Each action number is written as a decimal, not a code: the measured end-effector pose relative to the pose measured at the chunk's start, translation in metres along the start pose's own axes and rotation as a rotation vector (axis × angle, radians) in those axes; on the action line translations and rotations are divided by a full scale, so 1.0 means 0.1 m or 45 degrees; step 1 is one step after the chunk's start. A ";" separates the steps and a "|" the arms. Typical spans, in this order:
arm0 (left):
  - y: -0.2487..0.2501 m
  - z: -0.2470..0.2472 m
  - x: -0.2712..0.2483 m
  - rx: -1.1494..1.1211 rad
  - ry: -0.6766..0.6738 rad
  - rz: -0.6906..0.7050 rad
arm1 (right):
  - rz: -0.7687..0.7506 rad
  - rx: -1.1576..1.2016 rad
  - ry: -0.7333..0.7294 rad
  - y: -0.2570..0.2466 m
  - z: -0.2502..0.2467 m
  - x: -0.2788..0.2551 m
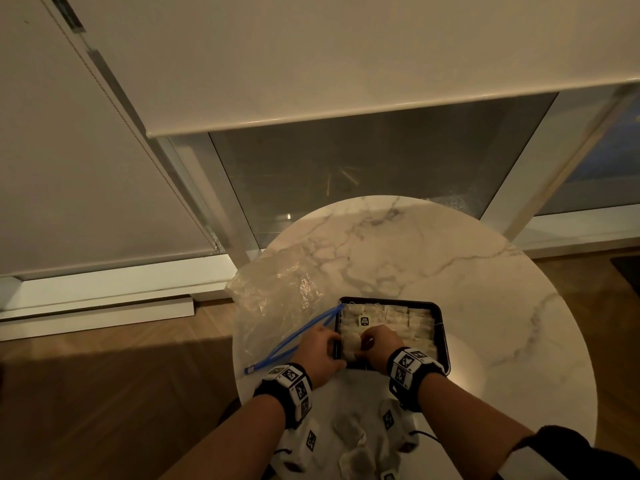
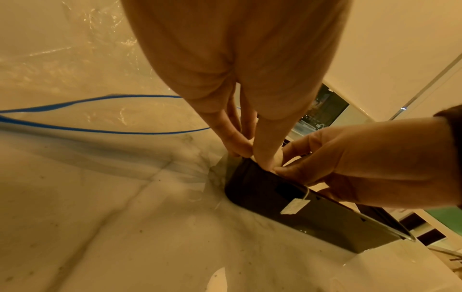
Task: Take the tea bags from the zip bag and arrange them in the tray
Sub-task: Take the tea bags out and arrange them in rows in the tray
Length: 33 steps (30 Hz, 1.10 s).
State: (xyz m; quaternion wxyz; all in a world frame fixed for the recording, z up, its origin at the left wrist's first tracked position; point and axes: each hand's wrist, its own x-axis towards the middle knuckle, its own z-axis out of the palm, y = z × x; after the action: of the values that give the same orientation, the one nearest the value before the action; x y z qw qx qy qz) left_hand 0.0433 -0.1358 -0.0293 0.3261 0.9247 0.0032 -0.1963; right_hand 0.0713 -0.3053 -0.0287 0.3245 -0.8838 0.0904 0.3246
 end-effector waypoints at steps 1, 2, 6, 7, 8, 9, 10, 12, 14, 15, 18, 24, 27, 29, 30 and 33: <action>0.00 0.00 -0.01 0.013 -0.003 0.009 | -0.001 -0.011 -0.009 -0.01 0.02 0.01; -0.01 0.01 -0.02 0.025 -0.005 0.017 | 0.002 -0.023 -0.016 -0.01 0.03 0.03; -0.03 0.04 -0.03 0.038 0.022 0.054 | 0.006 -0.100 -0.030 -0.01 0.09 0.08; -0.02 0.04 -0.03 0.033 0.027 0.056 | 0.002 -0.104 -0.021 -0.02 0.09 0.09; -0.01 0.04 -0.03 0.032 0.035 0.061 | -0.001 -0.102 -0.013 -0.02 0.10 0.09; -0.01 0.05 -0.02 0.032 0.041 0.068 | -0.003 -0.098 -0.002 -0.02 0.11 0.10; 0.00 0.05 -0.02 0.034 0.047 0.076 | -0.002 -0.097 0.008 -0.02 0.11 0.11; 0.02 0.04 -0.03 0.045 0.049 0.083 | -0.006 -0.107 0.026 -0.01 0.11 0.11; 0.04 0.03 -0.03 0.065 0.042 0.086 | -0.015 -0.115 0.047 -0.02 0.10 0.11; 0.04 0.03 -0.04 0.075 0.037 0.087 | -0.020 -0.115 0.053 -0.02 0.09 0.10; 0.04 0.00 -0.06 0.156 0.092 0.123 | -0.032 -0.096 0.082 -0.02 0.03 0.07; 0.01 0.04 -0.10 0.412 0.156 0.315 | -0.054 -0.056 0.145 0.07 -0.07 0.03; 0.01 0.04 -0.11 0.522 0.079 0.357 | -0.081 -0.080 0.165 0.12 -0.10 0.00; 0.01 0.05 -0.10 0.611 0.037 0.383 | -0.101 -0.079 0.176 0.14 -0.11 -0.02; 0.02 0.05 -0.10 0.661 0.014 0.401 | -0.108 -0.078 0.184 0.15 -0.12 -0.03; 0.06 0.06 -0.11 0.786 -0.053 0.467 | -0.115 -0.091 0.205 0.18 -0.14 -0.07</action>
State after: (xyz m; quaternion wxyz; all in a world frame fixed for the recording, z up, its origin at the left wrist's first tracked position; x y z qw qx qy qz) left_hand 0.0316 -0.1428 -0.0257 0.0612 0.9607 -0.2288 -0.1449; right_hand 0.0666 -0.3288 -0.0258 0.2987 -0.9213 0.0644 0.2405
